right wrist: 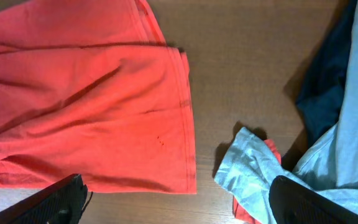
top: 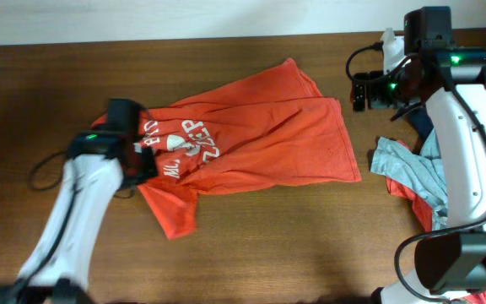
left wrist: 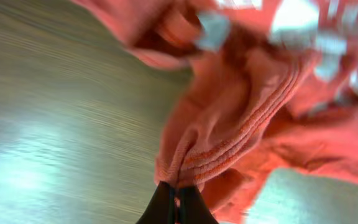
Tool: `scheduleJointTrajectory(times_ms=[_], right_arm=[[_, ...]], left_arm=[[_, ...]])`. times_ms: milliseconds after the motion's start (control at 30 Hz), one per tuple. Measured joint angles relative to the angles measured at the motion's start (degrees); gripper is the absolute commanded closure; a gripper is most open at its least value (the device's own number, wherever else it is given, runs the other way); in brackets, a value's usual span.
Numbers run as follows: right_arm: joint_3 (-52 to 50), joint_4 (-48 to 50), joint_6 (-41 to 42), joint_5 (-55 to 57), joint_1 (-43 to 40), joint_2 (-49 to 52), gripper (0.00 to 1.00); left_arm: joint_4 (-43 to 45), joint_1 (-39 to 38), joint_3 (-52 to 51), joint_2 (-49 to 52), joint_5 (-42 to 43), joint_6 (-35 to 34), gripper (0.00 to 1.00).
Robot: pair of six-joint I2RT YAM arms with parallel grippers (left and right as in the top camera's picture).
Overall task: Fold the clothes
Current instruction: 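Grasp the shirt's right side with the right gripper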
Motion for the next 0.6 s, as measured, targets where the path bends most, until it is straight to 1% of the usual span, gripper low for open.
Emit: scheduleJointTrajectory(times_ms=[33,133,300,500,600], right_arm=[[-0.7,-0.3,0.0,0.0,0.0,0.2,0.01],[-3.4,-0.3,0.0,0.0,-0.1,0.5,0.01],[-11.1,1.0,0.0,0.0,-0.8,0.7,0.01],[-23.2,6.5,0.0,-0.9,-3.4,1.1,0.01],[-27.1,8.7,0.0,-3.1,-3.5,1.3,0.01]], left_arm=[[-0.2,2.3,0.5,-3.2,-0.5,0.0,1.0],[-1.1,5.6,0.7,-6.0,-0.8,0.0,1.0],[-1.5,10.0,0.7,-6.2,-0.9,0.4,1.0],[-0.6,17.0,0.7,-6.2,-0.7,0.5,1.0],[-0.4,18.8,0.7,-6.2,-0.5,0.5,1.0]])
